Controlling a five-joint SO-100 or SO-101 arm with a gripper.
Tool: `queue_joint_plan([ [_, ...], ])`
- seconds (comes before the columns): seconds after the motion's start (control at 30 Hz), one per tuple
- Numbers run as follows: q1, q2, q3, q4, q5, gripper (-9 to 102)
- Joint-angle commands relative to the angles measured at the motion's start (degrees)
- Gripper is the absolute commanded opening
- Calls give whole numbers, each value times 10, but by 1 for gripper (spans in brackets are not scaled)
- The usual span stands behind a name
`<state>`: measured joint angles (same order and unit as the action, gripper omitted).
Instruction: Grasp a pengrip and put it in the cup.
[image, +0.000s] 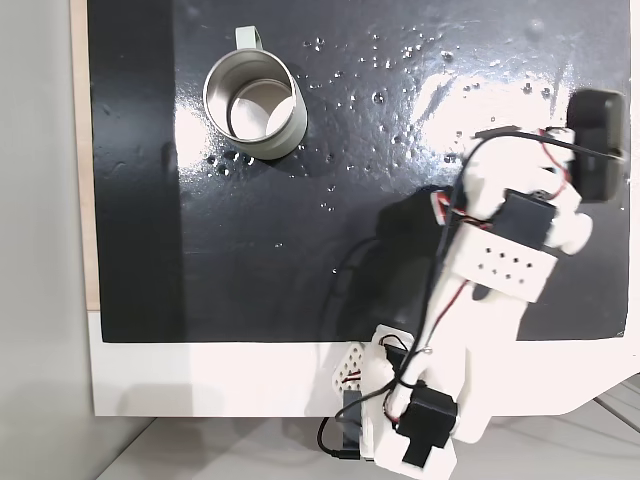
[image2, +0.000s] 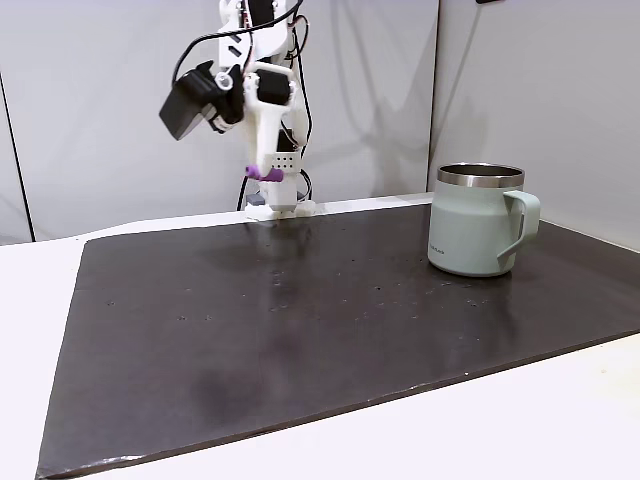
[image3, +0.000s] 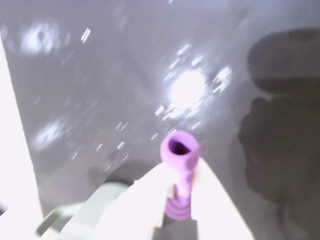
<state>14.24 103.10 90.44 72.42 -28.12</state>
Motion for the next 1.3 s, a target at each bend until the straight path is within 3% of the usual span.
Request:
queue_joint_plan([
  [0.0,-70,41,-48,0,85,0],
  [0.23,-171,41,-54,-63,208,0],
  [0.6,-301,33,-78,-153,308,0],
  [1.27,-381,-105,-188,-177,334,0],
])
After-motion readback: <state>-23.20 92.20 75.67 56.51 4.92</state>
